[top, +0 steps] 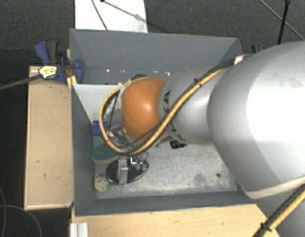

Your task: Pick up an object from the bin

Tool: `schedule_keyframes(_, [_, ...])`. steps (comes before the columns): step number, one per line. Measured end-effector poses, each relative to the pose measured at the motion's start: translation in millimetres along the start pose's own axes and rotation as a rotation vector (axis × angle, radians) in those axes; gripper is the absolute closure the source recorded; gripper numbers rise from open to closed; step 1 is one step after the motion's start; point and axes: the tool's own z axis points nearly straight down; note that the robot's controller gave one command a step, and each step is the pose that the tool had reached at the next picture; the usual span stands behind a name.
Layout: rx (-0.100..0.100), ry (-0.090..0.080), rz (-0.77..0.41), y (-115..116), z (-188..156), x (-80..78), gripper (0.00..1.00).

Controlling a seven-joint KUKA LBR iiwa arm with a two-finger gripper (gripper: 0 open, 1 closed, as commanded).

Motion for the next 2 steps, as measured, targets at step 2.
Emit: schedule_keyframes(2, [-0.005, -0.007, 0.030, 8, -63, 4.1, 1.00])
